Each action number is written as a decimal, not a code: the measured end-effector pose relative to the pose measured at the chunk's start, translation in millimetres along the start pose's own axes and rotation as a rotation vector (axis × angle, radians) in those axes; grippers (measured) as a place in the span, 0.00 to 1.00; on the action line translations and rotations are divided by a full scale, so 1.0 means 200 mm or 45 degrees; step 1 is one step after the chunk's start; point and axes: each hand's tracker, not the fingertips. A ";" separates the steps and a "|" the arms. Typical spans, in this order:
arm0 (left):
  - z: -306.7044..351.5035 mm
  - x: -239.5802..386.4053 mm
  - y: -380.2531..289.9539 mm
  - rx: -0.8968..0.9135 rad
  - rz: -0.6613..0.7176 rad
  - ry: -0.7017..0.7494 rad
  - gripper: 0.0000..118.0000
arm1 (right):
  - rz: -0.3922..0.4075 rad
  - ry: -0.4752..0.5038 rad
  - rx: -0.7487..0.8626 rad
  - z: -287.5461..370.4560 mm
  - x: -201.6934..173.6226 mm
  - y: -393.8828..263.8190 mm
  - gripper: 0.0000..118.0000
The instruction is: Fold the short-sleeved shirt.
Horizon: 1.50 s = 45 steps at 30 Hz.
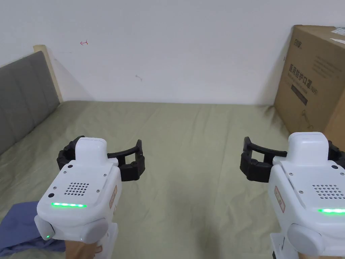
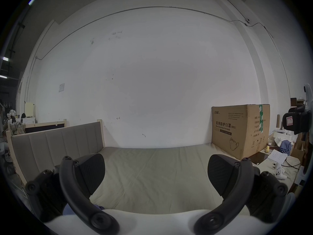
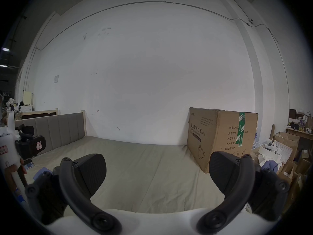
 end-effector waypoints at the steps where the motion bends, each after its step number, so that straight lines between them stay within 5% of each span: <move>1: 0.00 0.00 0.00 0.001 0.000 0.001 1.00 | 0.002 0.000 0.000 0.00 0.00 0.00 1.00; 32: 0.01 0.01 0.00 -0.001 -0.005 -0.011 1.00 | 0.014 0.007 -0.014 0.00 0.00 0.00 1.00; 38: 0.01 0.00 0.01 -0.001 0.002 -0.015 1.00 | 0.023 -0.076 -0.119 -0.01 -0.03 0.03 1.00; 41: 0.01 -0.01 0.01 -0.005 0.013 -0.018 1.00 | -0.053 -0.206 -0.237 -0.03 -0.06 0.06 1.00; 45: 0.01 -0.01 0.02 -0.005 0.029 -0.016 1.00 | -0.243 -0.176 -0.569 -0.08 -0.04 0.13 1.00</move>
